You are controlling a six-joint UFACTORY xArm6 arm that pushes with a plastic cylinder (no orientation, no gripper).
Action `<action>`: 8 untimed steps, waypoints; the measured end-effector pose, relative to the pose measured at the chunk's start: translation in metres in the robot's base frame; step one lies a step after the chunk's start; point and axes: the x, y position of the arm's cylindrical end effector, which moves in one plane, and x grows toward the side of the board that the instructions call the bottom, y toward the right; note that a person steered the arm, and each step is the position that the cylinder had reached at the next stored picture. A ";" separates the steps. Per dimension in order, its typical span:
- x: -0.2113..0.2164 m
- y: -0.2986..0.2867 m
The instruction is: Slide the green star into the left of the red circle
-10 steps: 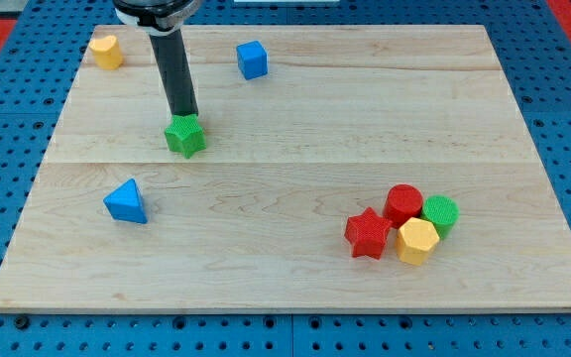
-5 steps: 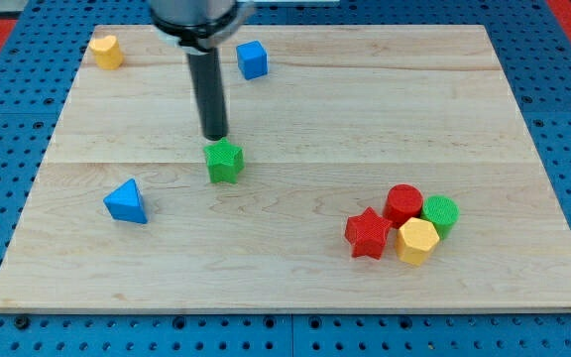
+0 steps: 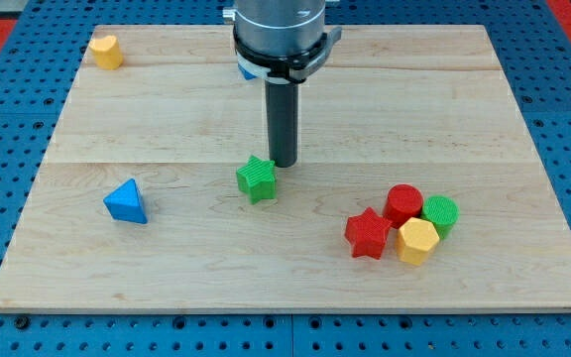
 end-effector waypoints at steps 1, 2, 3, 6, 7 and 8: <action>0.000 -0.001; 0.000 -0.002; -0.017 -0.052; 0.034 0.032; 0.009 -0.020; 0.041 -0.049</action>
